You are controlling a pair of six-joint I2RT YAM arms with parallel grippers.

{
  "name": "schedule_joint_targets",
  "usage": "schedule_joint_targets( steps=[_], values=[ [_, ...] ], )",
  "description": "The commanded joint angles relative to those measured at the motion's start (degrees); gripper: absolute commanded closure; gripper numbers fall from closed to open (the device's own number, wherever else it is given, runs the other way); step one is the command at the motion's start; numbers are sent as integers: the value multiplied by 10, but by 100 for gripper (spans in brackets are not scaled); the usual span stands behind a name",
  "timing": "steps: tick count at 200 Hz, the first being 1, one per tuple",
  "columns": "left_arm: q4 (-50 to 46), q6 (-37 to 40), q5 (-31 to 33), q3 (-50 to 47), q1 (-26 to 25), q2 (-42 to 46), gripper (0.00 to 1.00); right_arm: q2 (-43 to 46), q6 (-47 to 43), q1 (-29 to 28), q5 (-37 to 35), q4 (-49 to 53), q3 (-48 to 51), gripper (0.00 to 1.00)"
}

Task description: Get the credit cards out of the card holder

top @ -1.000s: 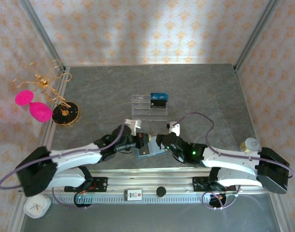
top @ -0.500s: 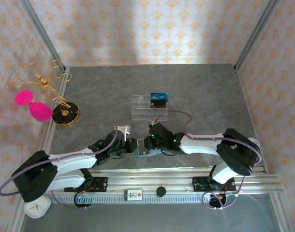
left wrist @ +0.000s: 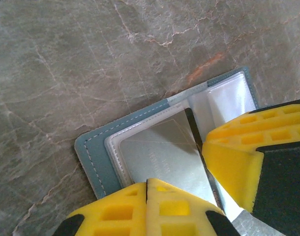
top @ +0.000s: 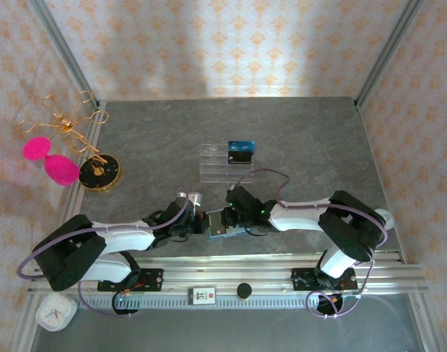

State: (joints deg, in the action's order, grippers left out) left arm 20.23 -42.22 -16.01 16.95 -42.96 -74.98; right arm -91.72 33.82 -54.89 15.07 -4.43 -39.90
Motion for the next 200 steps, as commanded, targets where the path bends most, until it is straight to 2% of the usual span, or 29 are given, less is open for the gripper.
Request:
schedule_joint_targets(
  steps=[1, 26, 50, 106, 148, 169, 180, 200],
  values=[
    [11, 12, 0, 3, 4, -11, 100, -14, 5, 2, 8, -5, -5, 84],
    [10, 13, -3, 0, 1, -18, 100, -19, 11, 2, 20, -22, 1, 88],
    [11, 12, -5, -2, -3, -20, 100, -13, 18, 3, 18, -32, 9, 100],
    [13, 15, -2, -6, 0, -5, 100, 51, 58, 3, -58, -18, 59, 100],
    [4, 27, -13, 11, 0, 2, 100, 66, 55, 2, -56, -12, 58, 100],
    [-3, 25, -15, 26, -7, 25, 100, 83, 37, 3, -51, -9, 49, 77],
    [-8, 26, -11, 33, -13, 32, 100, 94, 32, 2, -56, -1, 46, 72],
    [-1, 24, -13, 46, -28, 17, 100, 93, 21, 3, -50, 9, 38, 71]
  ],
)
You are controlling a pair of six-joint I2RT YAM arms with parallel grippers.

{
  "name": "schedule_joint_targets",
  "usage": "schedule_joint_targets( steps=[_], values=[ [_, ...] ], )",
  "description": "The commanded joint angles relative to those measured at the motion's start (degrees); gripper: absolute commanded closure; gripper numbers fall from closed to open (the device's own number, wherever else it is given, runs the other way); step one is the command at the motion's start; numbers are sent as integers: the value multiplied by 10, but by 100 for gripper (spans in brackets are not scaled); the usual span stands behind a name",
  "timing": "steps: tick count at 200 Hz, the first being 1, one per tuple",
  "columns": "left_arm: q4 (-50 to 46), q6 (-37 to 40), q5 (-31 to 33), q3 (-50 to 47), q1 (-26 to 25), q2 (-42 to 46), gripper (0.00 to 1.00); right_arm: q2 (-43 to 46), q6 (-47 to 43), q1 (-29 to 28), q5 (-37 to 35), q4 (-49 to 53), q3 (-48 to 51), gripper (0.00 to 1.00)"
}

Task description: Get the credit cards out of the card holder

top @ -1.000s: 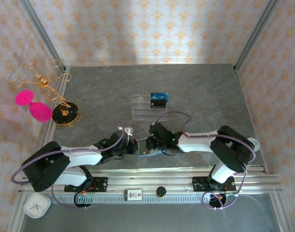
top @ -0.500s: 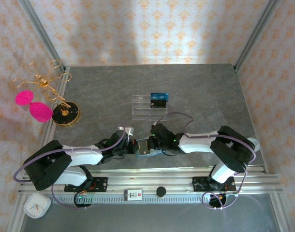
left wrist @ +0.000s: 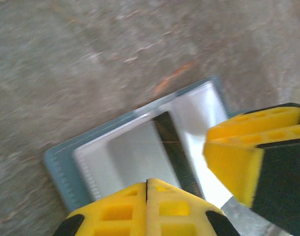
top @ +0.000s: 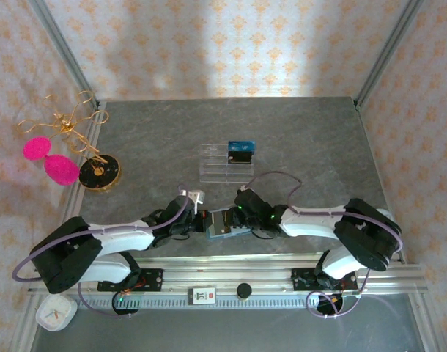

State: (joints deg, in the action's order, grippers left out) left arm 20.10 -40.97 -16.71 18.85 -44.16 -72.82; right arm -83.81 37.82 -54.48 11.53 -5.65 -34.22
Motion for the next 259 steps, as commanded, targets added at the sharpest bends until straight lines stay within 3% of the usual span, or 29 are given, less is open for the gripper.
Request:
schedule_joint_targets(
  steps=[1, 35, 65, 126, 183, 259],
  values=[
    [0, 12, -6, 28, -17, -7, 100, 14, -20, -1, -12, 21, -19, 72],
    [5, 9, -3, 29, -21, -50, 100, -19, -29, 0, 29, 7, -22, 72],
    [-9, 5, 12, 18, -21, -21, 100, -31, -30, 2, 39, 0, -19, 73],
    [-3, -2, 13, 0, -21, -36, 100, -39, -31, 3, 42, -6, -19, 73],
    [-7, -5, 23, -9, -21, 7, 100, -14, -43, 3, 47, 1, -31, 73],
    [20, -8, 20, -22, -20, -34, 100, -41, -31, 4, 29, 8, -23, 75]
  ],
)
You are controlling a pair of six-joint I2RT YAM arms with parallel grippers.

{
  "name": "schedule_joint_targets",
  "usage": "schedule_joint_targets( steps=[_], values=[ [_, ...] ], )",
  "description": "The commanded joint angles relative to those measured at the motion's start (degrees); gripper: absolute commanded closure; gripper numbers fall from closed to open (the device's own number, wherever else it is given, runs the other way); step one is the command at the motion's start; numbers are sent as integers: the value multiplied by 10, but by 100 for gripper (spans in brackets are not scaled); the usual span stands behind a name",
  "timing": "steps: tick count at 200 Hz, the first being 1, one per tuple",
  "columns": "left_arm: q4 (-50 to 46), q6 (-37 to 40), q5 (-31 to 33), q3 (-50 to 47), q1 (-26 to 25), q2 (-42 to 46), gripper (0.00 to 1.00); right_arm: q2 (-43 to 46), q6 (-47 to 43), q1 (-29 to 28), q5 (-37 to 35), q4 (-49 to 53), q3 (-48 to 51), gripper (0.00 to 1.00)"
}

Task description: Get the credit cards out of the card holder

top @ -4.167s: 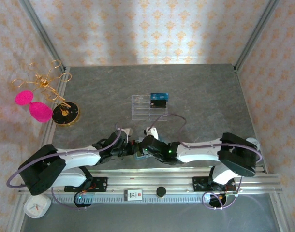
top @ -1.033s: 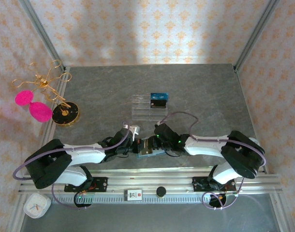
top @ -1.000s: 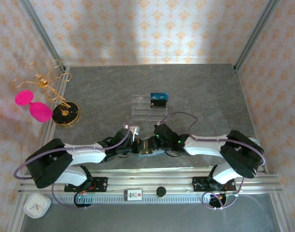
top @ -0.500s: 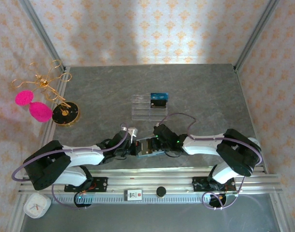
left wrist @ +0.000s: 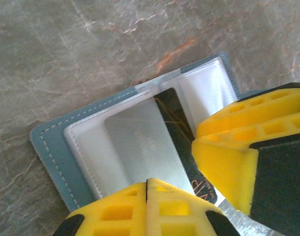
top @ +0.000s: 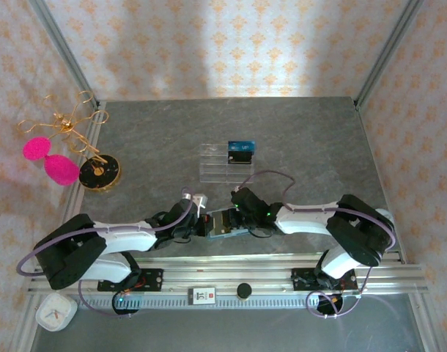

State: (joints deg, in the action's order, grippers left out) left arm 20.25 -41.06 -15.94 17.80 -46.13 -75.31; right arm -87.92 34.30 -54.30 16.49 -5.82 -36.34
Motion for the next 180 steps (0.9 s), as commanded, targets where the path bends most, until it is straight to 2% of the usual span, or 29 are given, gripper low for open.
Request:
schedule_joint_targets(
  steps=[1, 58, 86, 103, 144, 180],
  values=[
    [19, -7, 12, -12, 0, -10, 100, 0, 5, 2, -22, 10, -1, 76],
    [20, -3, 7, -8, -1, -34, 100, -20, 7, 2, 11, -7, 2, 76],
    [19, 0, 0, -6, 0, -46, 100, -13, 14, 2, 13, -22, 11, 89],
    [14, 0, -2, -7, 0, -43, 100, -6, 16, 2, -2, -16, 12, 100],
    [7, 1, -3, -13, 3, -23, 100, 56, 41, 19, -51, 10, 42, 100],
    [18, -1, -10, -14, 3, -26, 100, 106, 52, 38, -58, 53, 58, 100]
  ],
)
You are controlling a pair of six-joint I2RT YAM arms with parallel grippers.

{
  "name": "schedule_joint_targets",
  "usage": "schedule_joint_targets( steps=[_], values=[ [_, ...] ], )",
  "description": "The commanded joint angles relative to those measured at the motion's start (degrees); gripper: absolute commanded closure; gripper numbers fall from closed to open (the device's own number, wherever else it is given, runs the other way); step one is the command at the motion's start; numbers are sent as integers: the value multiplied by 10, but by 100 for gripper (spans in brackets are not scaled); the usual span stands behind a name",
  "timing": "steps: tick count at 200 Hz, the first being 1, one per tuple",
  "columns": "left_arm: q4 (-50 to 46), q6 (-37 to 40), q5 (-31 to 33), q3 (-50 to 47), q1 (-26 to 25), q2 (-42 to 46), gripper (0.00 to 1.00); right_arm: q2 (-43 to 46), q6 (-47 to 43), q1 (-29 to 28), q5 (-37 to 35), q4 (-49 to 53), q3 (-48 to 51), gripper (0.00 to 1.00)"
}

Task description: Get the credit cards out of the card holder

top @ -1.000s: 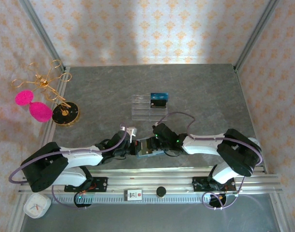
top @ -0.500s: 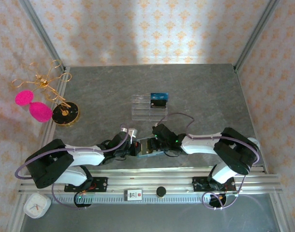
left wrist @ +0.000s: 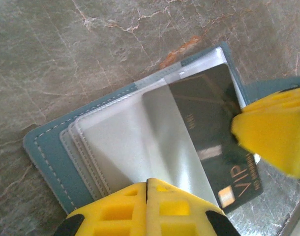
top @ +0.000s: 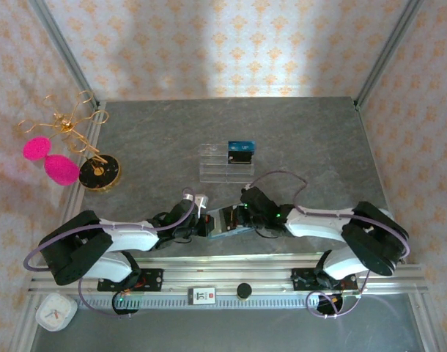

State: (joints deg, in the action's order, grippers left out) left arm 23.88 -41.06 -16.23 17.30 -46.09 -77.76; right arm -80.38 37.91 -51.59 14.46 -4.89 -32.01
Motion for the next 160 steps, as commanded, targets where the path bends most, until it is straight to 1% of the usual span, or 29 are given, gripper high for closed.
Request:
schedule_joint_targets(
  steps=[1, 33, 63, 68, 85, 105, 124, 144, 160],
  values=[
    [-18, 0, -7, -9, 3, -1, 100, 32, 17, 12, -38, 45, 15, 100],
    [-16, -2, -8, -4, 4, 11, 100, 81, 13, 15, -51, 75, 20, 100],
    [-28, 2, -8, 10, 15, 71, 100, 124, -7, 19, -86, 118, 6, 100],
    [-32, 3, -7, 13, 17, 85, 100, 145, -10, 20, -92, 123, 4, 100],
    [-28, 9, -14, 18, 28, 133, 88, 173, -31, 32, -91, 119, -1, 100],
    [13, 6, -51, 10, 51, 172, 73, 210, -64, 46, -56, 62, 7, 100],
    [110, -21, -88, -14, 65, 194, 61, 233, -81, 52, -19, -17, 12, 100],
    [242, -66, -96, -44, 68, 204, 50, 255, -73, 52, 20, -129, 29, 100],
    [332, -93, -99, -58, 68, 201, 46, 259, -62, 52, 38, -197, 33, 100]
  ],
)
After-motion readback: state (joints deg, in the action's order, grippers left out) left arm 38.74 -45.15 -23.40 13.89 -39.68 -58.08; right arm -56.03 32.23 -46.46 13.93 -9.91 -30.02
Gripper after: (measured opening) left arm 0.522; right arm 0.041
